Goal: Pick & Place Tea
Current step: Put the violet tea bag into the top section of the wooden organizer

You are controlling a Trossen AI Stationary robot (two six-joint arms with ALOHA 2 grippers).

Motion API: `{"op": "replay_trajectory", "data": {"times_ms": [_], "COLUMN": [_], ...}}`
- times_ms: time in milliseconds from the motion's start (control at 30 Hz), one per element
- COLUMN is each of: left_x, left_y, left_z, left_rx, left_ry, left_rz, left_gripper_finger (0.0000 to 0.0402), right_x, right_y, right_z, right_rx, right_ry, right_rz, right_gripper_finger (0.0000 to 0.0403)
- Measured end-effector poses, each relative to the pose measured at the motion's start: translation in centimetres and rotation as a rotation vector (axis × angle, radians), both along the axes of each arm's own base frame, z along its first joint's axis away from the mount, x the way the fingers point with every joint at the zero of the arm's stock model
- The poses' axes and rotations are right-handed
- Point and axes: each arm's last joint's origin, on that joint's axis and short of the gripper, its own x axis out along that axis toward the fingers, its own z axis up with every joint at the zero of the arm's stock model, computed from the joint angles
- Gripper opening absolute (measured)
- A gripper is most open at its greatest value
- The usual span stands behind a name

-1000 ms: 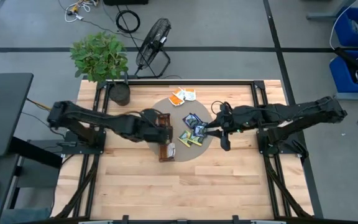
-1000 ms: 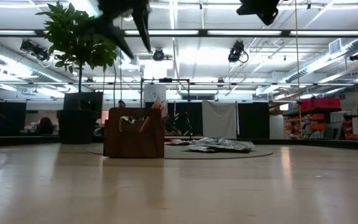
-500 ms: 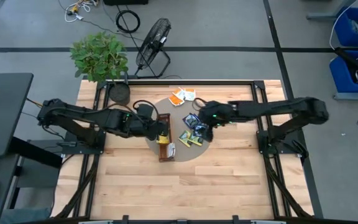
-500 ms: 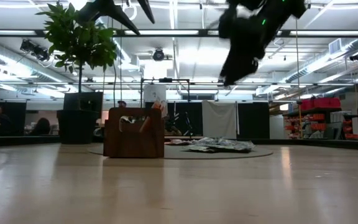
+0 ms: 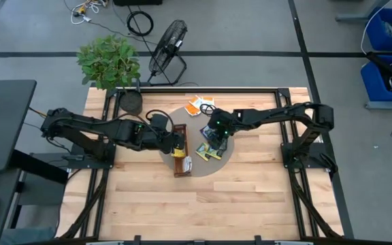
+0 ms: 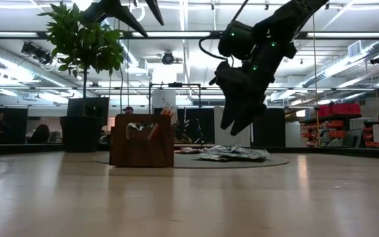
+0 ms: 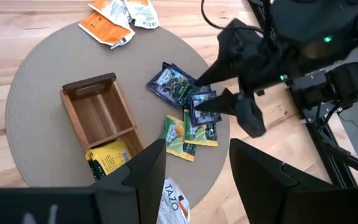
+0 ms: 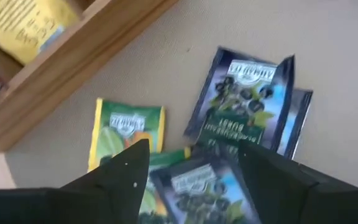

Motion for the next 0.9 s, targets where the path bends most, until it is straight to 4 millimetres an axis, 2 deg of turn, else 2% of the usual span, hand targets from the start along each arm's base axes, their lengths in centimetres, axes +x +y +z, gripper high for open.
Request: {"op": "replay_trajectory", "data": {"times_ms": [267, 567, 667, 900], "left_x": [0.0, 0.1, 0.1, 0.1], "left_y": [0.0, 0.0, 0.0, 0.0], "left_z": [0.0, 0.1, 0.1, 0.1], "left_rx": [-0.001, 0.003, 0.003, 0.003], "left_ry": [-0.002, -0.012, -0.012, -0.011], "left_rz": [0.000, -0.005, -0.005, -0.005], "left_gripper_finger": [0.0183, 0.0183, 0.0183, 0.0183], "right_x": [0.2, 0.2, 0.3, -0.5], "right_y": [-1.8, -2.4, -2.4, -2.4], "right_z": [-1.0, -2.7, -2.3, 0.4], "right_rx": [0.076, 0.121, 0.127, 0.055], "right_ry": [-0.020, 0.042, 0.017, -0.040], "right_rz": [-0.072, -0.105, -0.097, -0.099], "right_gripper_finger": [0.0239, 0.0224, 0.0220, 0.0223]}}
